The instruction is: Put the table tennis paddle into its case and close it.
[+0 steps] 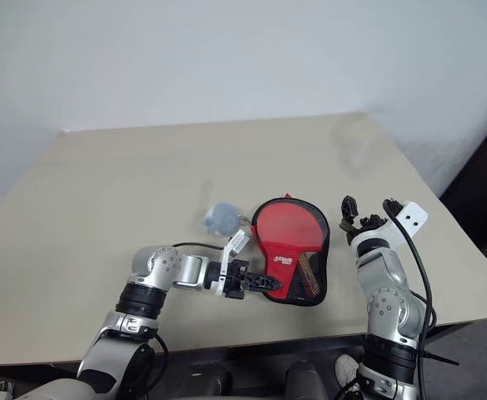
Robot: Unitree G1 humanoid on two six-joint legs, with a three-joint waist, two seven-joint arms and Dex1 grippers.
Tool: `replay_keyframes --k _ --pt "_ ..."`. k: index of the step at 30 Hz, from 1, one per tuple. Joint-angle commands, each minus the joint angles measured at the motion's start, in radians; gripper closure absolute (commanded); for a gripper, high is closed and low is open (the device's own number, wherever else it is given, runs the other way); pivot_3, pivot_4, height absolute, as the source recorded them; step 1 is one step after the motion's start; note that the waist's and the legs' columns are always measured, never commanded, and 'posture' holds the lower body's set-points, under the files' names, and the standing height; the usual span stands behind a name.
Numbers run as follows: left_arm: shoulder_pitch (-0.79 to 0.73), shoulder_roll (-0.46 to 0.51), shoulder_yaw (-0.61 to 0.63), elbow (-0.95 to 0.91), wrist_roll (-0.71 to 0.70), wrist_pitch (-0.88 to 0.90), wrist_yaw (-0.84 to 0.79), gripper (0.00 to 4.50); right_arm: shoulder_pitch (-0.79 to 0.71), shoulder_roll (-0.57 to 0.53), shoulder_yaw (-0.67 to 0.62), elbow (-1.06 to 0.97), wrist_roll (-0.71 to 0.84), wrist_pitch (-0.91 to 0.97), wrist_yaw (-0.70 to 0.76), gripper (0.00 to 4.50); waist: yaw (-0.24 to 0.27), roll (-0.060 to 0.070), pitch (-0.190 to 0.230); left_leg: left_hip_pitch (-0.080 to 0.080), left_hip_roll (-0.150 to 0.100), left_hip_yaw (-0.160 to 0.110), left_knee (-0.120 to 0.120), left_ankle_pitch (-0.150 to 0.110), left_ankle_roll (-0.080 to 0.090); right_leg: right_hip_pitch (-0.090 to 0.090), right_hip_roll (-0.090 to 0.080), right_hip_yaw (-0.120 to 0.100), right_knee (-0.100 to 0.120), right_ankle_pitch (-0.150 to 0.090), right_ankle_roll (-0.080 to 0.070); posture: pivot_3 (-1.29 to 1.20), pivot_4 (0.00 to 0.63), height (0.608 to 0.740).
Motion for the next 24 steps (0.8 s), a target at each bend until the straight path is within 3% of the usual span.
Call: replay_keyframes --k 1,11,24 --pt "0.018 0.021 -0.053 -0.083 -0.049 0.051 -0.026 4.48 -0.011 0.001 0.003 -0.025 -0.006 -0.014 0.0 0.0 0.0 0.0 0.0 0.0 0.0 0.0 0.0 0.0 0.0 0.0 0.0 0.0 0.0 0.0 0.0 0.0 0.0 0.74" --pt "0.135 0.071 -0.034 -0.354 -0.216 0.13 -0.007 4.48 -0.003 -0.012 0.006 -0.041 -0.001 0.03 0.005 0.0 -0.002 0.0 0.0 0.0 0.0 0.0 0.0 0.0 0.0 0.0 0.0 0.0 0.0 0.0 0.0 0.0 0.0 0.74" --pt "0.399 0.063 -0.08 -0.484 -0.659 0.13 0.37 4.48 0.085 -0.016 0.017 -0.152 0.013 0.143 -0.013 0.0 0.002 0.001 0.0 -0.001 0.0 0.0 0.0 0.0 0.0 -0.001 0.0 0.001 0.0 0.0 -0.001 0.0 0.0 0.74"
